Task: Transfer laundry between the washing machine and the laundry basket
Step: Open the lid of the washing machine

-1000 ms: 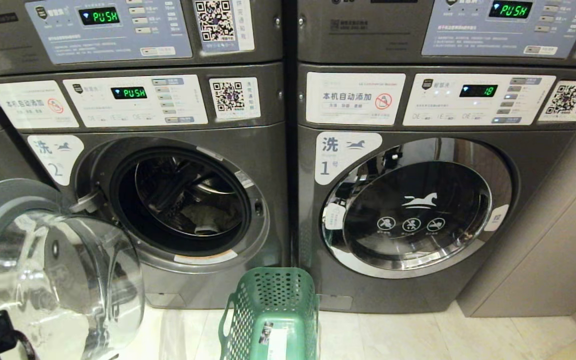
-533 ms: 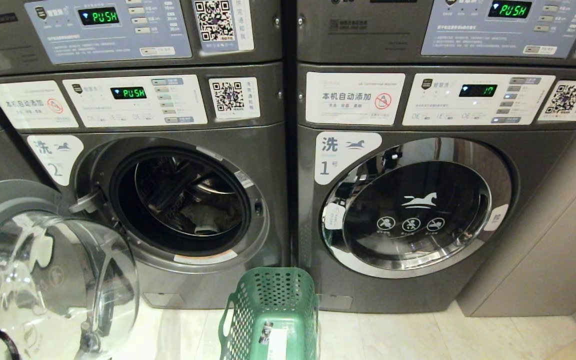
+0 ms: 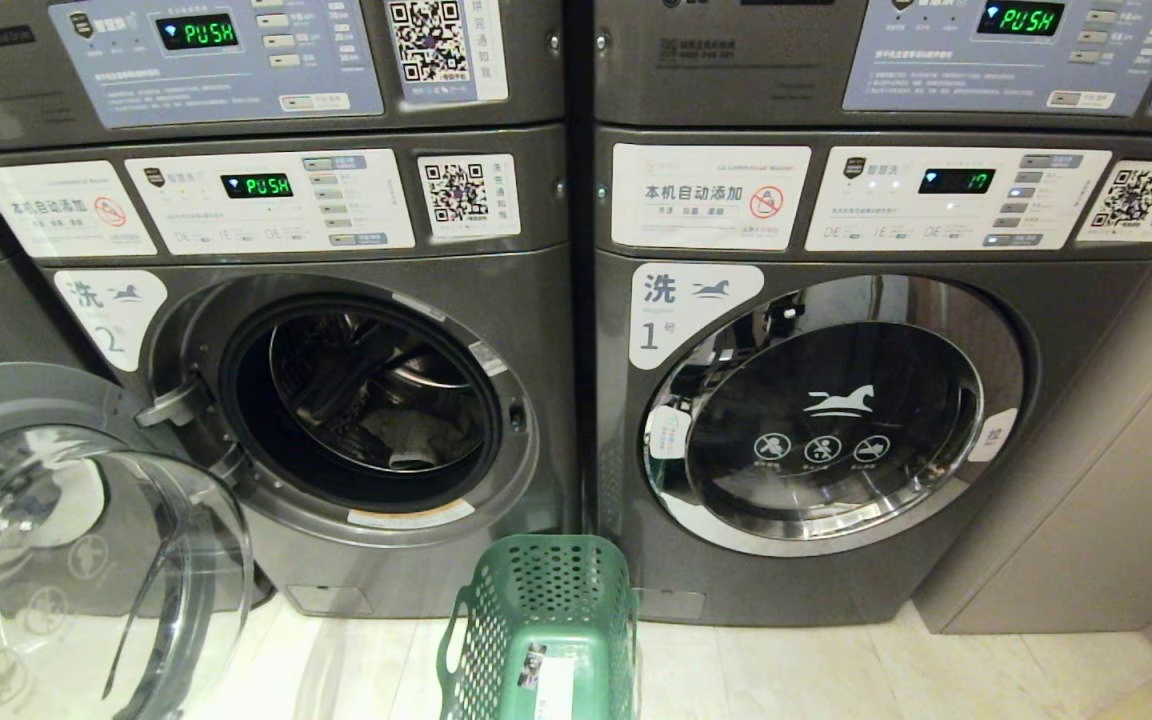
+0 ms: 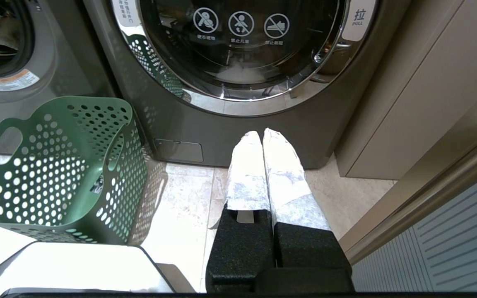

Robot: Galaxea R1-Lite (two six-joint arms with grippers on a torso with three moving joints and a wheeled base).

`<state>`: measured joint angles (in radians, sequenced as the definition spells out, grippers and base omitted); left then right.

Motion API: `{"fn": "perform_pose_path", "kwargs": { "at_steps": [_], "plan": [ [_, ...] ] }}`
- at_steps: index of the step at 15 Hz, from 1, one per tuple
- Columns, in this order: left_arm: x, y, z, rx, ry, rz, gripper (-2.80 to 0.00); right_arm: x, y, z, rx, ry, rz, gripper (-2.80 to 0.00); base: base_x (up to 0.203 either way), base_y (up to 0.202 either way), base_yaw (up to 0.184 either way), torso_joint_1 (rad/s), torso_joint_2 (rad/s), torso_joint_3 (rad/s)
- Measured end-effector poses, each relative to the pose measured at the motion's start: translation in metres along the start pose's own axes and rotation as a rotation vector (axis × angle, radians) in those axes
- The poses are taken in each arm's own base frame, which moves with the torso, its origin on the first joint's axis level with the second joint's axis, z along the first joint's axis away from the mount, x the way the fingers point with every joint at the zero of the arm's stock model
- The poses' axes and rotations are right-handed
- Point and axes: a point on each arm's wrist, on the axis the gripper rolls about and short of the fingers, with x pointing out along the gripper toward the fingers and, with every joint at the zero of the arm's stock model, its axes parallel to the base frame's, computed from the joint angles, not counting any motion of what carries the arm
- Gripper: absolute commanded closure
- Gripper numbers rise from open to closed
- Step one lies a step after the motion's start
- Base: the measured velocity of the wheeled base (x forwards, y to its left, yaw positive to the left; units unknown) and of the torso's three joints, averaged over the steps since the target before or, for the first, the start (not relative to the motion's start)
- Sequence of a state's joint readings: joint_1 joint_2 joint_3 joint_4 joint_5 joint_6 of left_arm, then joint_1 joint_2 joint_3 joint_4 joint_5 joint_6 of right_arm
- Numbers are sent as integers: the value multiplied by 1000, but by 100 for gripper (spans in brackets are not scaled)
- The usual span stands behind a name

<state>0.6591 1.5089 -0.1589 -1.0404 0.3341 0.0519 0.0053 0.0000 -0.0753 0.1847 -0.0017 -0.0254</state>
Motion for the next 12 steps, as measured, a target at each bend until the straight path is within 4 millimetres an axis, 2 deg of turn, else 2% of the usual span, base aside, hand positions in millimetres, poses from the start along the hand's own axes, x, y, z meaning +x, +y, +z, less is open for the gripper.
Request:
{"fn": "perform_pose_path", "kwargs": {
  "at_steps": [6,12],
  "plan": [
    [37,14,12,-38,2,39,0,0,0,0,0,0,0,0,0,0,0,0,0,0],
    [76,36,20,-74,-6,95,0,0,0,0,0,0,0,0,0,0,0,0,0,0]
  ]
}}
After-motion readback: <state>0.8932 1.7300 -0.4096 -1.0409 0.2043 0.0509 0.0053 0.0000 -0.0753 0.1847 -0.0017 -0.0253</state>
